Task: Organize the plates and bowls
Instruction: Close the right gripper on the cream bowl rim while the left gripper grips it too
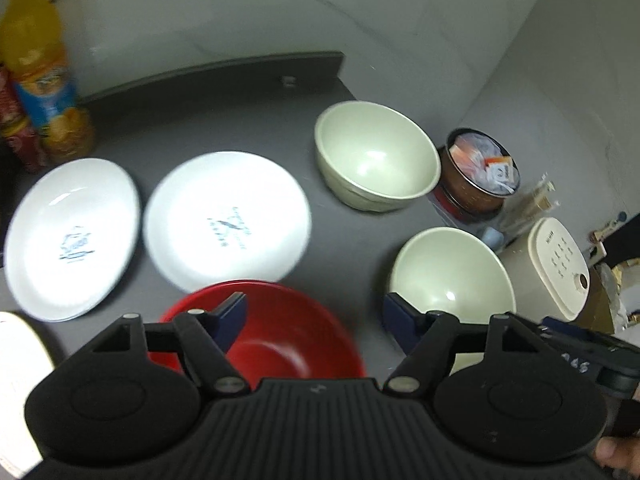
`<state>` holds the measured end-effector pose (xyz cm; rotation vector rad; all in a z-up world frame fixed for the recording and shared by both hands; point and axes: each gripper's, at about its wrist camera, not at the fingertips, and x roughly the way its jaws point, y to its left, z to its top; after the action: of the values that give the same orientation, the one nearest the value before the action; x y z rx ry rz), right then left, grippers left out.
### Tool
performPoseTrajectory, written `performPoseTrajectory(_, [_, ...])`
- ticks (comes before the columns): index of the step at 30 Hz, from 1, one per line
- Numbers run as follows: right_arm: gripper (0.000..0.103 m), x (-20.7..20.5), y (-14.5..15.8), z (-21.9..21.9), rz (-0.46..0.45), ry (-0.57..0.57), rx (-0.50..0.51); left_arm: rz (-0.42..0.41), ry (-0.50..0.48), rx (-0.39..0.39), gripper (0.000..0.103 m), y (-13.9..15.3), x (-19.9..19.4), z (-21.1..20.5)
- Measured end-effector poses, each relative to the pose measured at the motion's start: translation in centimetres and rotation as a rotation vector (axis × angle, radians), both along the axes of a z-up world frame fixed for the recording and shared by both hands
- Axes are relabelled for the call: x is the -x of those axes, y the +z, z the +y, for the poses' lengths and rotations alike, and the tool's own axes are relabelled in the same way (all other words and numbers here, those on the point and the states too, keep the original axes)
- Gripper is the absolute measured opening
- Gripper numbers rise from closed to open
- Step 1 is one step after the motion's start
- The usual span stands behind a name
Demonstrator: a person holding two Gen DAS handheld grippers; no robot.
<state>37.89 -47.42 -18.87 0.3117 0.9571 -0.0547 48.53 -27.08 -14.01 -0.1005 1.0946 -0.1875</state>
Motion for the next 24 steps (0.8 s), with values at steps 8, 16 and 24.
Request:
performPoseTrajectory(8, [0.061, -1.4, -2.5, -1.5, 0.060, -0.024, -0.046, 0.058, -0.077, -0.026, 0.061, -2.4, -2.2, -4.5])
performPoseTrajectory(16, [0.049, -2.6, -4.7, -2.4, 0.110, -0.024, -0.117, 0.122, -0.111, -0.059, 0.055, -5.3, -4.1, -7.8])
performPoseTrajectory(24, [0.028, -4.0, -6.4, -2.2, 0.147, -0.014, -0.132, 0.242, -0.044, -0.049, 0.033, -8.9, -6.1, -8.6])
